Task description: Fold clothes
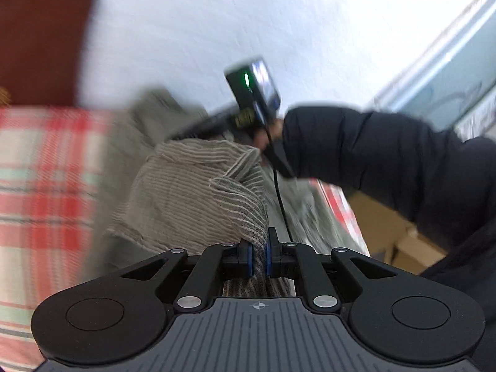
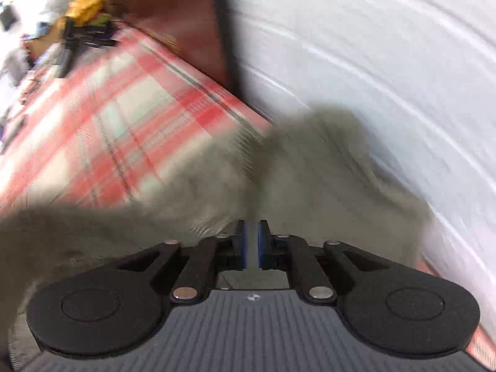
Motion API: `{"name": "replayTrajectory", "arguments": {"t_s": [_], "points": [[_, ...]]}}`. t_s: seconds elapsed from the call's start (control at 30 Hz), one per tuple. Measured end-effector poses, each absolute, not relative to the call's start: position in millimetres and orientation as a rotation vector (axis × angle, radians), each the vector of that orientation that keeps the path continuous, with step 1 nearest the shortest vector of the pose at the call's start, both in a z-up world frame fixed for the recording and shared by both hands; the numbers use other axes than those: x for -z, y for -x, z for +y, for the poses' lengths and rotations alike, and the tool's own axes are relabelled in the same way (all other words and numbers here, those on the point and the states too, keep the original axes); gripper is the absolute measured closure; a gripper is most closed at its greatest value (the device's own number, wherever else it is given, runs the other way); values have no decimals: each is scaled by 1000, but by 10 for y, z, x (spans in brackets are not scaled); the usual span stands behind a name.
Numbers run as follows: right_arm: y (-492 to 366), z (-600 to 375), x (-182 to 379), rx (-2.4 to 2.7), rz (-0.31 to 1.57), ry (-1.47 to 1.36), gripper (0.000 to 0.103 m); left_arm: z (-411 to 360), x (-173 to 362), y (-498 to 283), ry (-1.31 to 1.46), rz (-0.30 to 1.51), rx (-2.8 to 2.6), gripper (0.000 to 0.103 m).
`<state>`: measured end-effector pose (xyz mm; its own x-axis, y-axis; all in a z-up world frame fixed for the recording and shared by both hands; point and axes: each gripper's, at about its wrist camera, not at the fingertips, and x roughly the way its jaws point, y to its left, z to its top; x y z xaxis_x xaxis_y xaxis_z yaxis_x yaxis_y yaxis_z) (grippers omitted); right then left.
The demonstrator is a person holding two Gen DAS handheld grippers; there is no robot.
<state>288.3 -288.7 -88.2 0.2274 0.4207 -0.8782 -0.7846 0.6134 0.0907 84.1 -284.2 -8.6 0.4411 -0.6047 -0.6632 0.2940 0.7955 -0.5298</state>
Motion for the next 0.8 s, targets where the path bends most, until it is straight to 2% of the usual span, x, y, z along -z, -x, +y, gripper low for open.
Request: {"name": "replayTrajectory", "arguments": {"t_s": [0.07, 0.13, 0.17, 0.2, 0.23, 0.27, 0.3, 0.37, 0.63, 0.8], "points": [[-2819, -3095, 911, -805, 1051, 403, 78, -3175, 323, -965, 334, 1023, 598, 97], [-2744, -3297, 861, -795, 1054, 358, 78, -3465, 551, -1084, 294, 1086, 604, 85], [-2706, -3398, 833, -791, 1055, 335, 78, -3578, 641, -1122, 266, 1113, 599, 73], [-2651, -3474, 784, -796, 1050, 315, 77, -3666, 709, -1143, 242, 1131, 592, 72], [-2592, -3543, 728, -804, 1043, 297, 74, -3719, 747, -1140, 225, 1139, 582, 71], [-2519, -3599, 680, -817, 1039, 274, 68, -3758, 770, -1133, 211, 1141, 570, 66], [-2442, -3650, 634, -832, 1036, 248, 61, -3760, 761, -1120, 206, 1133, 553, 55], [-2274, -3726, 576, -869, 1044, 198, 60, -3718, 714, -1082, 202, 1113, 512, 44], [-1657, -3948, 770, -870, 1218, 61, 55, -3574, 597, -753, 198, 1075, 372, 37], [-1293, -4174, 687, -811, 1230, -42, 55, -3362, 583, -417, 159, 1079, 195, 35]]}}
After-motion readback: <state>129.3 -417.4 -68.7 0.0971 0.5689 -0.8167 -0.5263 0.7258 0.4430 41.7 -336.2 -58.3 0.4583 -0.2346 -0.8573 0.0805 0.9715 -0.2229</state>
